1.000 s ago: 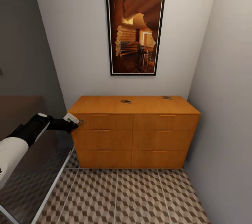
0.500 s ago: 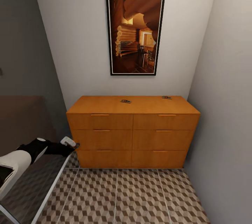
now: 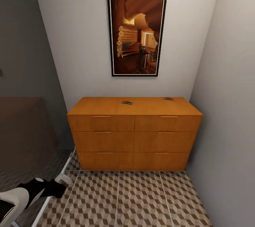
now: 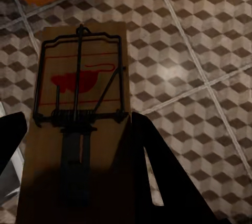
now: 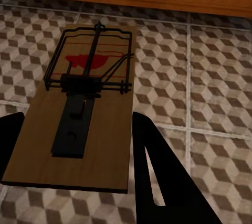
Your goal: Take the four mousetraps from the cabinet in the bathroom and place them on the bathroom floor. Make sure all four end up on the same floor surface, and ensure that at least two of them are either under or directly next to the same bathroom sink.
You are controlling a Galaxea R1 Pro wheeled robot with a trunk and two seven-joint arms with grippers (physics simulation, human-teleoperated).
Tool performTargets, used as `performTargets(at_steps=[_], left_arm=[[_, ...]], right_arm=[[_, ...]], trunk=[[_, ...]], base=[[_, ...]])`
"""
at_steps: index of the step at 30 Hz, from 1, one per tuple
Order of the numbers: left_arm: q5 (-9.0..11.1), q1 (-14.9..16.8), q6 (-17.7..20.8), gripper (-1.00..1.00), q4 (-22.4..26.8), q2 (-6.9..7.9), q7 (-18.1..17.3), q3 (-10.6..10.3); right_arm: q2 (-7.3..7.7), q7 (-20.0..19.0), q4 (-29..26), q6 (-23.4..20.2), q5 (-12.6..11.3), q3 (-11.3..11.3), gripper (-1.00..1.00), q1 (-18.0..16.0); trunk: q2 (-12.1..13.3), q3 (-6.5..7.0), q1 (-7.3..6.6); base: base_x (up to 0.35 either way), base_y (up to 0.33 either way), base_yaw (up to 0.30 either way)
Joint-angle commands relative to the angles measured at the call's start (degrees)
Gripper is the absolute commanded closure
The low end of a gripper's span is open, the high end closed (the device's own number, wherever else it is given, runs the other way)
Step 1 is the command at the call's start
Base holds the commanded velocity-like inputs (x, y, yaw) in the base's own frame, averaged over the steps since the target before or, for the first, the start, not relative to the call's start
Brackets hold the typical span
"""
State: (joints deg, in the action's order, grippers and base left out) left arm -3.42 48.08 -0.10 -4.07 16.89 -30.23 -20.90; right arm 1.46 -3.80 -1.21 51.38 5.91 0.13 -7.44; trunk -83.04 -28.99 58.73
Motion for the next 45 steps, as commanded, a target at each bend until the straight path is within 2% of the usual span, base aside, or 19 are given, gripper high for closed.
performTargets(at_steps=[1, 4, 6, 8, 11, 12, 14, 16, 17, 19, 21, 22, 27, 29, 31, 33, 36, 40, 45], left_arm=[[-0.28, -1.44, -0.40, 1.00, -0.12, -1.10, 2.58, 0.34], [-0.26, -2.99, -0.77, 1.00, -0.14, -2.45, 4.29, 0.34], [-0.19, -4.40, -1.03, 1.00, -0.16, -4.19, 4.93, 0.34], [-0.12, -5.25, -1.08, 1.00, -0.20, -5.15, 5.43, 0.35], [0.53, -6.11, -1.12, 1.00, -0.22, -6.57, 10.34, 0.41], [1.53, -6.26, -1.12, 1.00, -0.22, -7.63, 13.74, 0.42], [4.16, -6.38, -1.20, 1.00, -0.20, -8.81, 17.35, 0.42], [6.48, -6.44, -1.48, 1.00, -0.20, -9.43, 18.74, 0.42], [8.38, -6.47, -2.54, 1.00, -0.22, -9.81, 19.49, 0.42], [9.56, -6.61, -6.34, 1.00, -0.23, -10.02, 19.93, 0.42], [10.34, -6.91, -13.18, 1.00, -0.28, -10.13, 20.25, 0.43], [10.54, -7.18, -15.39, 1.00, -0.30, -10.16, 20.33, 0.43], [10.84, -8.93, -20.13, 1.00, -0.32, -10.20, 20.46, 0.43], [10.87, -10.15, -23.54, 1.00, -0.32, -10.15, 20.62, 0.45], [10.88, -12.07, -29.83, 1.00, -0.40, -10.13, 22.47, 0.43], [10.88, -13.97, -34.04, 1.00, -0.46, -10.16, 25.43, 0.43], [10.89, -16.27, -37.21, 1.00, -0.48, -10.17, 28.21, 0.43], [10.89, -19.18, -41.14, 1.00, -0.49, -10.14, 29.42, 0.48], [10.89, -22.95, -44.45, 1.00, -0.50, -10.20, 29.75, 0.50]], right_arm=[[0.03, -0.23, -0.05, 0.13, -0.02, -0.11, 1.00, -0.03], [0.09, -0.15, -0.12, 0.14, -0.02, -0.23, 1.00, -0.03], [0.11, -0.10, -0.22, 0.15, -0.02, -0.30, 1.00, -0.03], [0.16, -0.08, -0.30, 0.13, -0.02, -0.34, 1.00, -0.03], [0.19, 0.11, -0.87, 0.14, 0.01, -0.38, 1.00, -0.03], [0.20, 0.42, -1.44, 0.13, 0.00, -0.39, 1.00, -0.03], [0.20, 0.99, -2.18, 0.12, 0.00, -0.39, 1.00, -0.03], [0.27, 1.38, -2.64, 0.12, -0.01, -0.39, 1.00, -0.03], [0.51, 1.65, -3.17, 0.12, -0.02, -0.39, 1.00, -0.03], [0.70, 1.84, -3.94, 0.12, -0.02, -0.39, 1.00, -0.03], [0.88, 2.03, -5.23, 0.06, -0.02, -0.39, 1.00, -0.03], [0.92, 2.10, -5.76, -0.05, -0.02, -0.41, 1.00, -0.03], [0.99, 2.20, -8.01, -2.00, -0.02, -0.47, 1.00, -0.03], [0.99, 2.21, -9.80, -3.89, -0.02, -0.48, 1.00, -0.03], [1.00, 2.21, -12.40, -6.81, -0.02, -0.48, 1.00, -0.03], [1.00, 2.21, -14.23, -8.60, -0.02, -0.48, 1.00, -0.03], [1.00, 2.21, -16.21, -10.07, -0.02, -0.52, 1.00, -0.03], [1.00, 2.21, -19.33, -12.63, -0.02, -0.56, 1.00, -0.03], [1.00, 2.21, -26.53, -20.60, -0.02, -0.57, 1.00, -0.03]], trunk=[[-0.04, -0.05, 0.00], [-0.04, -0.05, 0.00], [-0.04, -0.05, 0.00], [-0.04, -0.05, 0.00], [-0.04, -0.05, 0.00], [-0.04, -0.05, 0.00], [-0.04, -0.05, 0.00], [-0.04, -0.05, 0.00], [-0.04, -0.05, 0.00], [-0.04, -0.05, 0.00], [-0.04, -0.05, 0.00], [-0.04, -0.05, 0.00], [-0.04, -0.05, 0.00], [-0.04, -0.05, 0.00], [-0.04, -0.05, 0.00], [-0.04, -0.05, 0.00], [-0.04, -0.05, 0.00], [-0.04, -0.05, 0.00], [-0.04, -0.05, 0.00]], base=[[0.000, 0.000, 0.000], [0.000, 0.000, 0.000], [0.000, 0.000, 0.000], [0.000, 0.000, 0.000], [0.000, 0.000, 0.000], [0.000, 0.000, 0.000], [0.000, 0.000, 0.000], [0.000, 0.000, 0.000], [0.000, 0.000, 0.000], [0.000, 0.000, 0.000], [0.000, 0.000, 0.000], [0.000, 0.000, 0.000], [0.000, 0.000, 0.000], [0.000, 0.000, 0.000], [0.000, 0.000, 0.000], [0.000, 0.000, 0.000], [0.000, 0.000, 0.000], [0.000, 0.000, 0.000], [0.000, 0.000, 0.000]])
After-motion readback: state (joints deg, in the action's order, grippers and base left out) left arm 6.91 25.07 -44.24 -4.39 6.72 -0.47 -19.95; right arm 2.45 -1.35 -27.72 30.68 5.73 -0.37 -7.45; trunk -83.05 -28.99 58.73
